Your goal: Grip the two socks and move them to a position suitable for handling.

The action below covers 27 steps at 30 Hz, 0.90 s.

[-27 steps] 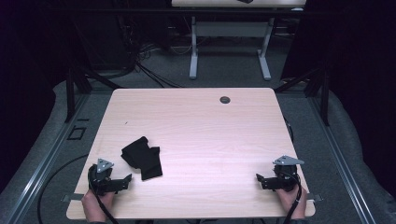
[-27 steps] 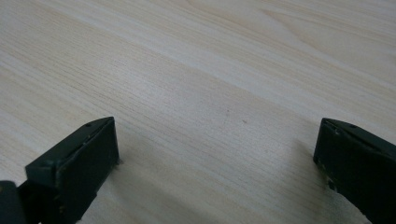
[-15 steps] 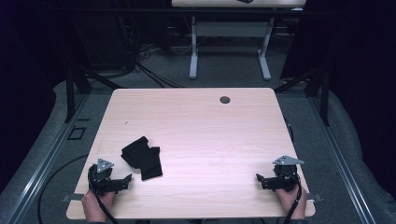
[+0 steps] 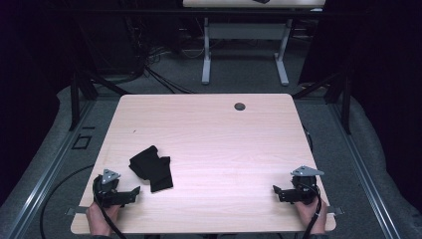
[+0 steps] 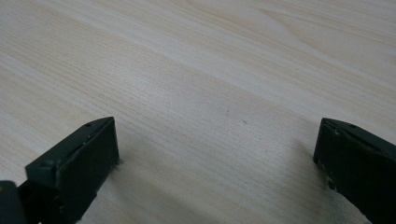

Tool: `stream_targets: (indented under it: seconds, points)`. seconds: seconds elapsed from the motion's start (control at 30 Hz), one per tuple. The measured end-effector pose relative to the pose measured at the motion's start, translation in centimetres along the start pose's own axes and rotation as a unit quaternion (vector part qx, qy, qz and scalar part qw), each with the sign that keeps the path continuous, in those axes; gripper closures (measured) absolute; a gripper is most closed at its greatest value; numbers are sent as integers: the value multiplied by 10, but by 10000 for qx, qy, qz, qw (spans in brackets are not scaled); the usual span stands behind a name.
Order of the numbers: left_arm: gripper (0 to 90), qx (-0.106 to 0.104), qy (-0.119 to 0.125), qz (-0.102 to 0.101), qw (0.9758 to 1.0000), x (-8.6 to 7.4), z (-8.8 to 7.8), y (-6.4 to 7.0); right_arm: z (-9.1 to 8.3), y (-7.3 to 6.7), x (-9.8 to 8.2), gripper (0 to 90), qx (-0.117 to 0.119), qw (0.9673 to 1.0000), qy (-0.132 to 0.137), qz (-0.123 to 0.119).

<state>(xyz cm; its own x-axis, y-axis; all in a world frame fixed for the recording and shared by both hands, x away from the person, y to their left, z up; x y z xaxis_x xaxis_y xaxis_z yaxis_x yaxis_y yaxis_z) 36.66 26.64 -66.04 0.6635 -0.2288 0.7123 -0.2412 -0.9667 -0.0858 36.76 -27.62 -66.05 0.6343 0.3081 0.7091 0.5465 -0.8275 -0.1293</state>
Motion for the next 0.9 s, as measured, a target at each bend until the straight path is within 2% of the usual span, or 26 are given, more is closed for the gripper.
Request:
stream_targets:
  seconds: [0.03,0.13,0.17,0.37,0.43,0.63,0.67,0.9]
  points:
    - [20,-104,34,-83,9999,4,-3,-1,0,0,0,0,0,10000,1,1]
    - [8,-205,96,-147,9996,14,-9,-2,0,0,0,0,0,10000,1,1]
    - [4,-205,96,-147,9996,14,-9,-2,0,0,0,0,0,10000,1,1]
    - [4,-429,236,-125,9987,40,-22,-4,0,0,0,0,-1,10000,0,1]
    - [4,-472,248,-125,9985,44,-23,-4,0,0,0,0,-3,10000,0,1]
    - [4,-612,309,-46,9976,65,-28,-2,0,0,0,0,-1,10000,1,1]
    - [4,-659,330,-13,9973,73,-28,-1,0,0,0,0,-2,10000,-1,3]
    - [4,-821,253,92,9963,93,-23,3,0,0,0,0,-4,10000,0,2]
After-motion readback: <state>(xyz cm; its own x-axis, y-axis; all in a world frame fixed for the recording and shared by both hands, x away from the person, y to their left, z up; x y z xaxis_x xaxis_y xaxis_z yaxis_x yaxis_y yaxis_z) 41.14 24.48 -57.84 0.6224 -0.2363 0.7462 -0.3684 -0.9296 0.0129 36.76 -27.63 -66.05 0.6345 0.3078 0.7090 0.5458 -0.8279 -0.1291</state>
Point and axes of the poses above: each handheld gripper's, and its own axes: z roughly forward along the jaws, x roughly out of its top, y roughly to its right, the point moved 10 cm from there along z, roughly forward along the jaws, and after that the axes turned 10 degrees about x, right-handed, at the moved point
